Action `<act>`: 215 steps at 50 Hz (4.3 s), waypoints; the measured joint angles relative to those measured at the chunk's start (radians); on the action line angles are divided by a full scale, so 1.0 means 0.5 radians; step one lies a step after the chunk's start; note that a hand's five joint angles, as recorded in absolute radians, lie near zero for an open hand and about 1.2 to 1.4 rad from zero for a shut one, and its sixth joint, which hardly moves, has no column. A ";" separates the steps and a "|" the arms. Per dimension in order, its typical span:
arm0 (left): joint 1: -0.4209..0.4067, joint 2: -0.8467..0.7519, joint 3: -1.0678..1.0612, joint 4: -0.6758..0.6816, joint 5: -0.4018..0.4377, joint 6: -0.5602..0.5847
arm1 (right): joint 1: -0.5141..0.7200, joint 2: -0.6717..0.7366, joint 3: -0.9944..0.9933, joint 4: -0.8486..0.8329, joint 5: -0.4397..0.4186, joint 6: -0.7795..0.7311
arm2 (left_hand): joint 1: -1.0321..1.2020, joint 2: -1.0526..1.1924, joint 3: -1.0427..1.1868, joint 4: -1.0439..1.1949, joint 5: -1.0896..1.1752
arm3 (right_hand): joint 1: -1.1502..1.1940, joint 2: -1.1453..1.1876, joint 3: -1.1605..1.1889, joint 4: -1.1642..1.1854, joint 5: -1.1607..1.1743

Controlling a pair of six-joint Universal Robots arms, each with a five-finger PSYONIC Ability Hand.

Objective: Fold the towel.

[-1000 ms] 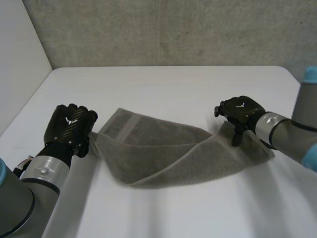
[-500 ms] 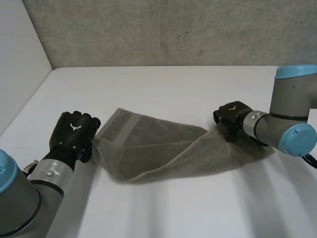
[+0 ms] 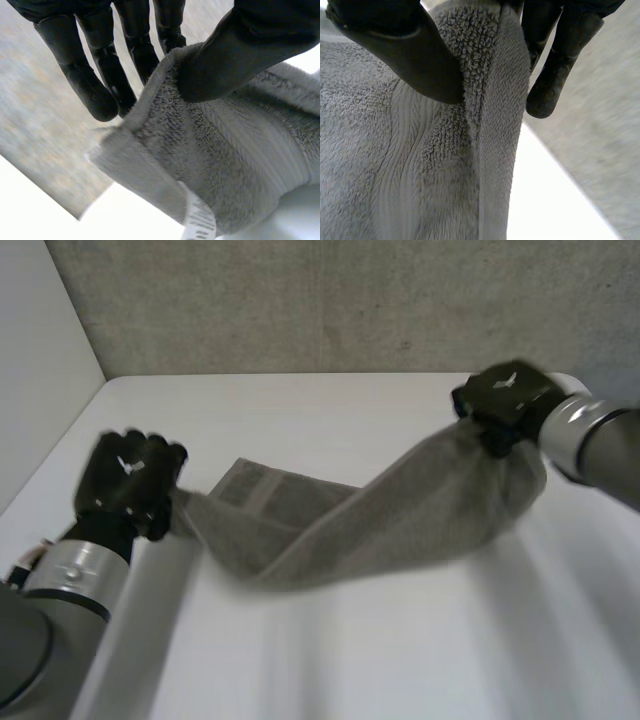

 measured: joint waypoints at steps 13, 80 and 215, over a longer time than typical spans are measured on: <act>0.086 0.563 0.370 -0.775 0.030 -0.002 | -0.266 -0.941 0.120 0.395 -0.123 -0.097 | 0.000 0.000 0.001 0.000 0.000 | 0.001 0.000 0.000 0.000 0.000; 0.180 -0.729 0.421 0.211 0.094 -0.022 | -0.227 0.098 0.729 -0.952 -0.408 -0.155 | 0.000 0.000 0.005 0.025 0.010 | 0.006 0.017 0.013 0.000 0.000; 0.075 -0.456 0.082 0.406 -0.004 -0.511 | -0.381 0.125 1.387 -1.329 0.239 -0.062 | -2.282 -2.435 -2.542 -2.445 -2.531 | -1.316 -1.296 -1.306 -1.321 -1.312</act>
